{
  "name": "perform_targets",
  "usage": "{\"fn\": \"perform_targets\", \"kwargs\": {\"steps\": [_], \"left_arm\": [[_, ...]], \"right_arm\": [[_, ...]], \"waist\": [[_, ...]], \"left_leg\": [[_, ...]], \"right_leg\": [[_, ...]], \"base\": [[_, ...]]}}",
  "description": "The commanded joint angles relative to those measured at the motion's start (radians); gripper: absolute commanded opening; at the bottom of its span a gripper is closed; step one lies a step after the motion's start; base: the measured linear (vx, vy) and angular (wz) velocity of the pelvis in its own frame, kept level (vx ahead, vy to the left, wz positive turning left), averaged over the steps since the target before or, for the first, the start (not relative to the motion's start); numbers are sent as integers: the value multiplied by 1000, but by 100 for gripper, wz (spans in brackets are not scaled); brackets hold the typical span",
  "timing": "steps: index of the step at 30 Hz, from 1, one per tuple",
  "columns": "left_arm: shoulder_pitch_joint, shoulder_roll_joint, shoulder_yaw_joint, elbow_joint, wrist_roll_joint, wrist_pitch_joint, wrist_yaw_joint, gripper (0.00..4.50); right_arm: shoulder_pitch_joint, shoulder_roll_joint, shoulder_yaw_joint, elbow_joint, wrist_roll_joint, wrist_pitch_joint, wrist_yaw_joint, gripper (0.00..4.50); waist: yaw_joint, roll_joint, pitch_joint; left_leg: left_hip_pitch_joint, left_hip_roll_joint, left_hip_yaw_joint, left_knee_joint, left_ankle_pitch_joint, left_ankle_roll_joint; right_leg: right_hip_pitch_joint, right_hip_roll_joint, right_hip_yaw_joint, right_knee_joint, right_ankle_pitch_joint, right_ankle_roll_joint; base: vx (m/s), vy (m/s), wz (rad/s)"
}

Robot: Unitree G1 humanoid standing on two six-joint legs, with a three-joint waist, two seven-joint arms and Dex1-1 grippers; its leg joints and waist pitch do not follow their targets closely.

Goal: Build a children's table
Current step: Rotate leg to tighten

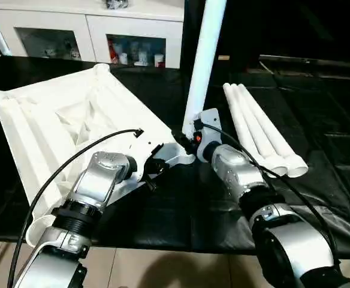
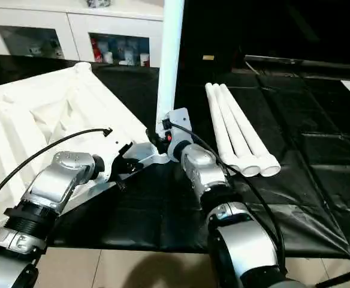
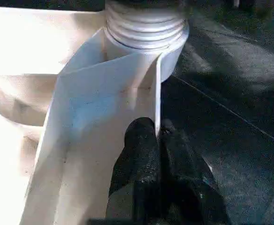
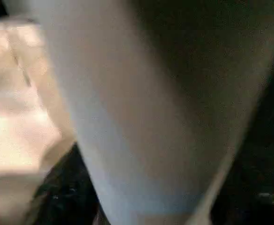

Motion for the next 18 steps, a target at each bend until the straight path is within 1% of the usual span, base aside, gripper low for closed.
{"fn": "perform_targets", "kwargs": {"steps": [1,2,3,4,5,6,7,9,10,11,12,13,14,16,18], "left_arm": [[-33,-12,-22,-18,-29,-43,-43,0],[-35,-10,-24,-13,-29,-50,-45,0],[-36,-9,-25,-10,-29,-54,-46,0],[-39,-7,-27,-2,-28,-63,-49,0],[-41,-3,-31,5,-28,-72,-53,0],[-43,2,-34,13,-26,-83,-59,0],[-47,8,-40,24,-24,-99,-69,0],[-50,14,-46,35,-23,-114,-81,0],[-53,24,-55,48,-22,-139,-105,0],[-54,26,-58,52,-22,-146,-112,0],[-56,36,-66,63,-22,-167,-137,0],[-59,45,-74,75,-21,-187,-161,0],[-59,46,-75,77,-21,-190,-164,0],[-65,64,-92,103,-14,-230,-201,0],[-68,71,-99,118,-14,-248,-221,0]], "right_arm": [[53,-4,20,34,-20,33,46,341],[63,-8,15,24,-16,31,58,352],[68,-10,12,19,-13,29,65,362],[81,-17,11,4,-12,24,73,362],[95,-24,8,-13,-9,20,85,372],[111,-30,3,-34,2,16,109,379],[129,-39,-1,-58,12,16,126,387],[145,-50,-2,-78,16,17,134,395],[173,-65,-4,-121,31,25,170,408],[182,-70,-4,-134,35,27,182,417],[210,-88,0,-180,45,34,230,425],[236,-107,6,-223,52,39,270,437],[239,-109,7,-228,53,40,274,445],[280,-145,16,-304,63,53,327,445],[299,-166,18,-341,67,63,354,445]], "waist": [[7,23,-61],[9,24,-62],[10,24,-60],[13,28,-61],[14,27,-59],[18,26,-60],[19,29,-59],[20,28,-60],[22,31,-58],[24,33,-58],[25,32,-58],[33,31,-58],[34,29,-60],[40,30,-57],[42,34,-58]], "left_leg": [[13,30,-3,-54,-173,21],[13,30,-4,-54,-157,27],[12,29,-3,-53,-156,31],[14,31,-3,-52,-155,34],[14,31,-2,-54,-160,35],[15,31,-2,-53,-161,35],[15,33,-3,-54,-165,34],[16,34,-3,-54,-170,31],[15,32,-4,-55,-174,31],[17,34,-3,-55,-183,30],[17,36,-3,-55,-191,26],[18,34,-3,-54,-186,28],[15,36,-2,-53,-174,31],[14,34,-3,-53,-164,37],[15,36,-2,-51,-159,35]], "right_leg": [[54,-67,35,-58,48,-264],[55,-65,34,-53,67,-270],[55,-65,34,-55,69,-271],[54,-68,33,-54,72,-273],[53,-66,32,-57,65,-272],[54,-66,32,-57,65,-270],[54,-67,31,-57,64,-269],[56,-68,30,-55,58,-272],[56,-67,29,-58,46,-268],[55,-69,29,-60,37,-266],[56,-69,29,-59,25,-266],[57,-68,28,-62,23,-261],[59,-71,30,-57,40,-264],[58,-68,28,-58,41,-259],[56,-70,28,-56,36,-259]], "base": [[0,0,0],[0,0,0],[0,0,0],[0,0,0],[0,0,0],[0,0,0],[0,0,0],[0,0,0],[0,0,0],[0,0,0],[0,0,0],[0,0,0],[0,0,0],[0,0,0],[0,0,0]]}}
